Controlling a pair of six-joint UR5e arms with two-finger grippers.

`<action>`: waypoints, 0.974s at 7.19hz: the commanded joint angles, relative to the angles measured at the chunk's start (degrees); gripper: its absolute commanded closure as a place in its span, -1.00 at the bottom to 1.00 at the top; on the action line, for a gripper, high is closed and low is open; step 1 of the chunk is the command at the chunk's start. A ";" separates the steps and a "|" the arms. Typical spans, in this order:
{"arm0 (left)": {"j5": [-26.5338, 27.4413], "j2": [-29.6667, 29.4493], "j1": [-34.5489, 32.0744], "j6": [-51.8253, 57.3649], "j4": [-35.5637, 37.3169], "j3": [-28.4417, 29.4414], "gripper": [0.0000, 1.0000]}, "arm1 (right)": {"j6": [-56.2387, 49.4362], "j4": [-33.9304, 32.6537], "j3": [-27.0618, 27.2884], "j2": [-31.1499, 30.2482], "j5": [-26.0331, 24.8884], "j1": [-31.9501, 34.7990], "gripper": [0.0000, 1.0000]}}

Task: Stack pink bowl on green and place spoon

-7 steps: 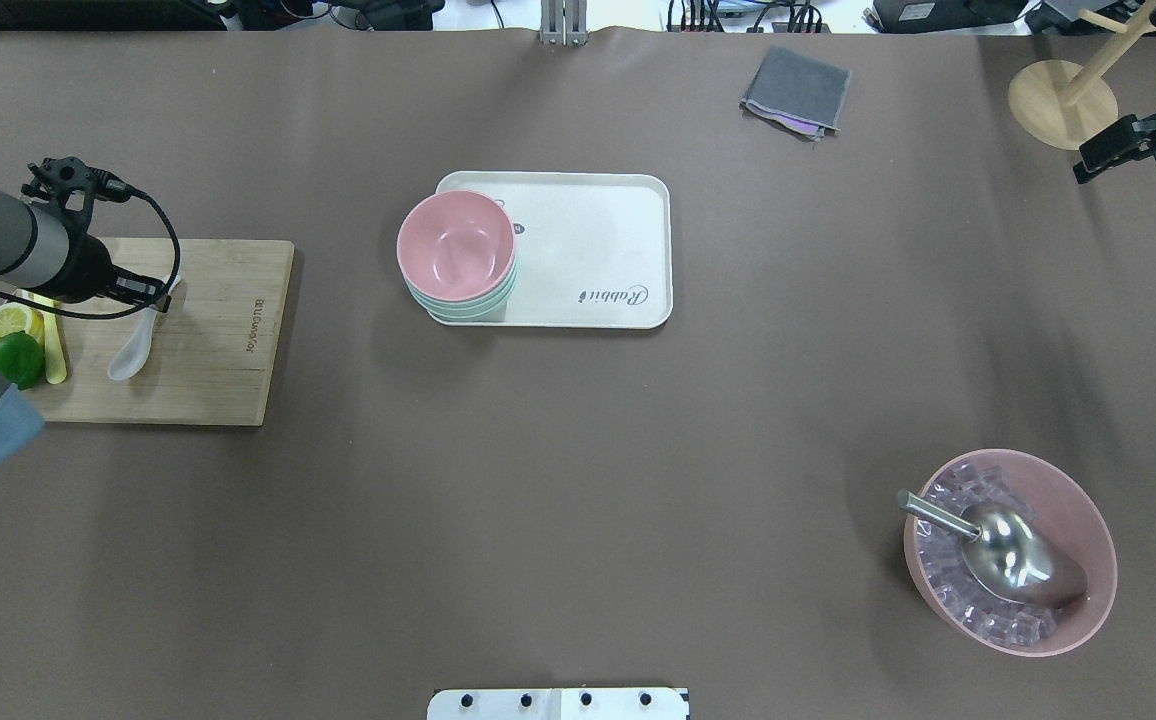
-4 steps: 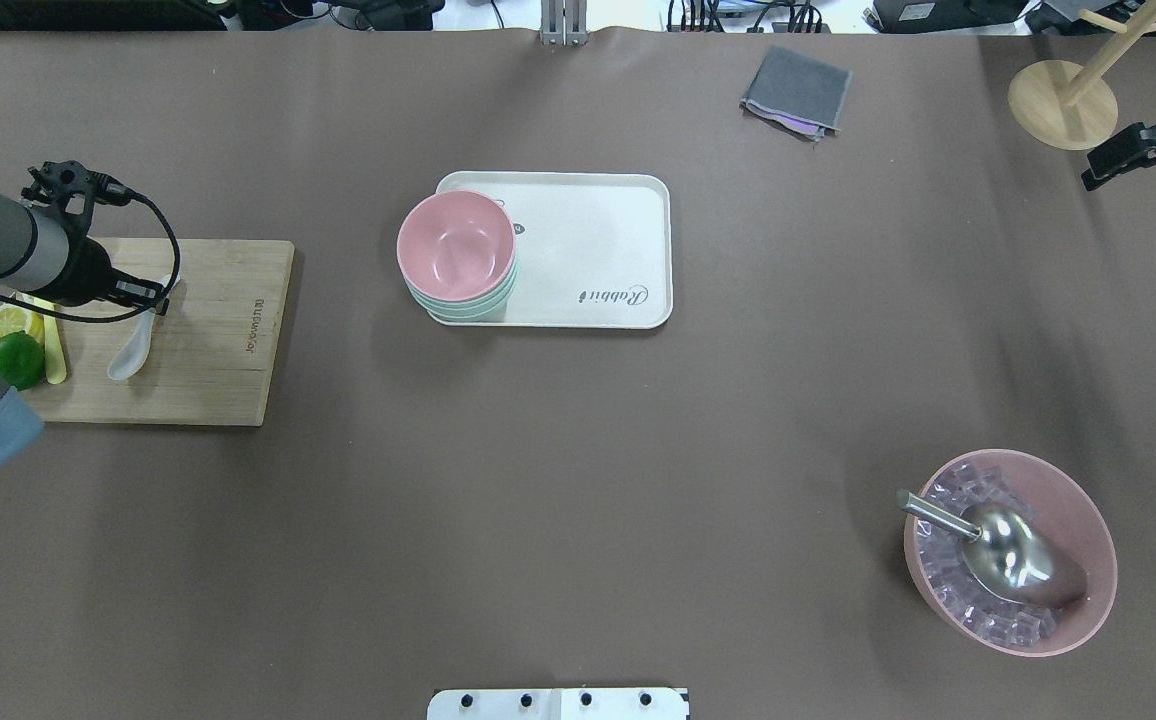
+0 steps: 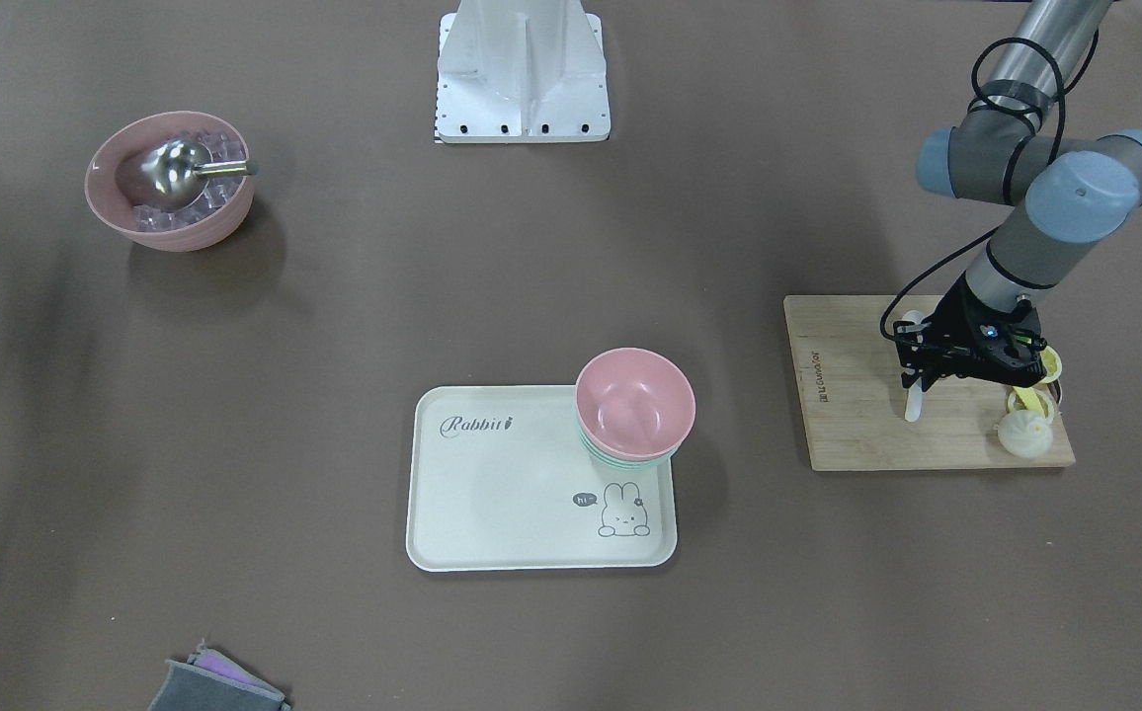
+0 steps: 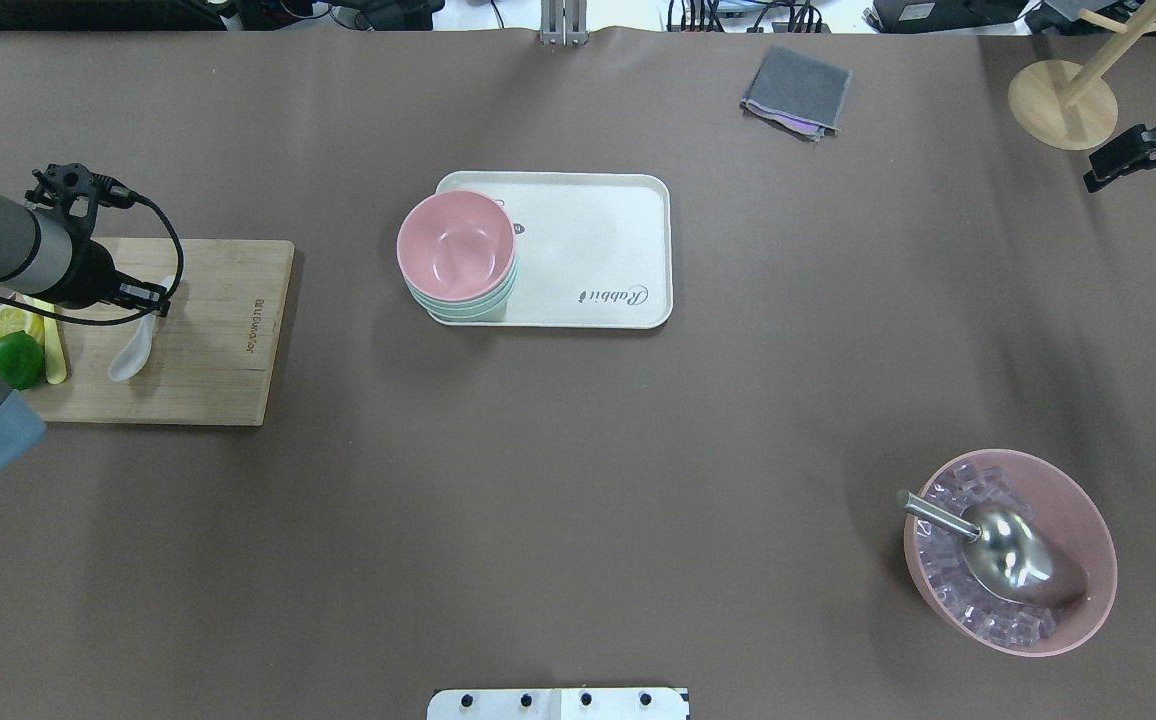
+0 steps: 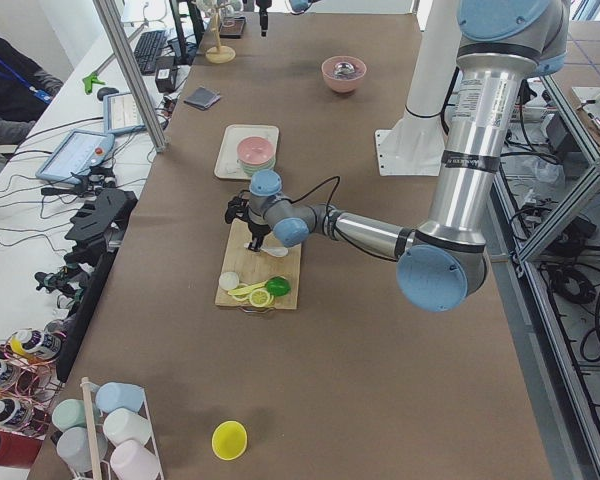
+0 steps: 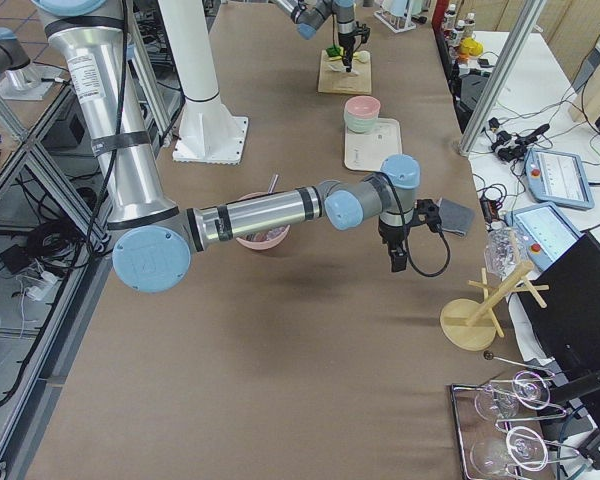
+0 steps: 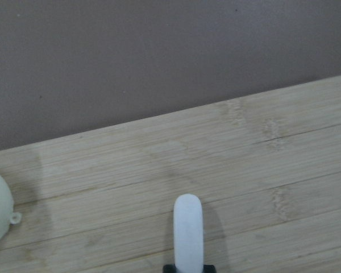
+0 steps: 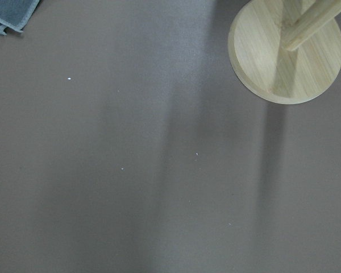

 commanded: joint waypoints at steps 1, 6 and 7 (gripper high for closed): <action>-2.72 -0.46 -0.41 -0.70 1.05 -3.15 1.00 | -6.72 0.63 2.35 -6.07 -0.25 0.87 -1.00; -2.04 -23.17 1.76 -21.39 23.19 -6.24 1.00 | -16.60 2.58 2.37 -16.39 -1.49 5.80 -1.00; -1.25 -27.49 3.35 -24.06 23.47 -3.28 1.00 | -16.60 -1.09 2.37 -15.53 -1.14 6.49 -1.00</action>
